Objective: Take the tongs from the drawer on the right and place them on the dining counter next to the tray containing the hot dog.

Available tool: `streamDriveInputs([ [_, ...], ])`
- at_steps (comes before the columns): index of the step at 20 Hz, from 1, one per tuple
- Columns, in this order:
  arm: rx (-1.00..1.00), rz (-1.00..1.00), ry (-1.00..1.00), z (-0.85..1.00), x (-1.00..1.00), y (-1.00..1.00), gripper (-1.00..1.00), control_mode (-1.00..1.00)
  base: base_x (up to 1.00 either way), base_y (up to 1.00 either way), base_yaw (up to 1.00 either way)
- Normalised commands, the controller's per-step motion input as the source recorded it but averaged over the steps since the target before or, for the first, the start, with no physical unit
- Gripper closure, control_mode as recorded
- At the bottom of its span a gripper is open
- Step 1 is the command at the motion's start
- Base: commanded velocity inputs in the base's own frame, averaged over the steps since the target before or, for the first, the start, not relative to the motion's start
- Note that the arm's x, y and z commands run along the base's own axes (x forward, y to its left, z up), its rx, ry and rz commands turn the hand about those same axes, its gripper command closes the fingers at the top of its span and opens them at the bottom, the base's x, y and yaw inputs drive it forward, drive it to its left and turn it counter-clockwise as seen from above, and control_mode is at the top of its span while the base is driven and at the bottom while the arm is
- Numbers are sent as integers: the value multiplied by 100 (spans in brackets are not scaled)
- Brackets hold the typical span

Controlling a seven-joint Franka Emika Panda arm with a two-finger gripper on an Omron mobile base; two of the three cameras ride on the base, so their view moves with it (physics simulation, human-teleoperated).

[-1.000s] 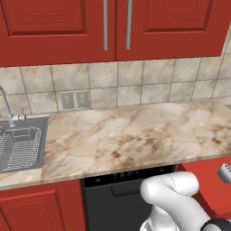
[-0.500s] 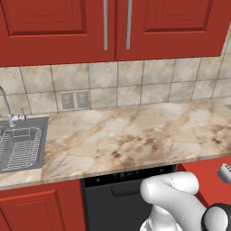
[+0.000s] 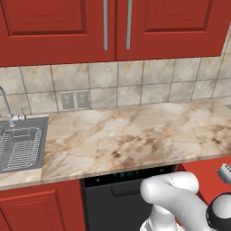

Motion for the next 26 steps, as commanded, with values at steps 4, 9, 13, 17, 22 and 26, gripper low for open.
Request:
streamDriveInputs([
  [4, 0, -20, 0, -34, 39, -64, -100, -100, 0, 0, 0],
  [9, 0, -18, 0, -36, 42, -45, -100, -100, 0, 0, 0],
  [13, 0, -21, 0, -46, 36, -43, -100, -100, 0, 0, 0],
  [17, 4, -16, 0, -43, 21, -20, -100, -100, 0, 0, 0],
  [22, 0, 1, 1, -30, 4, 0, -100, -100, 0, 0, 0],
  [26, -2, 16, 0, -44, 0, 0, -100, -100, 0, 0, 0],
])
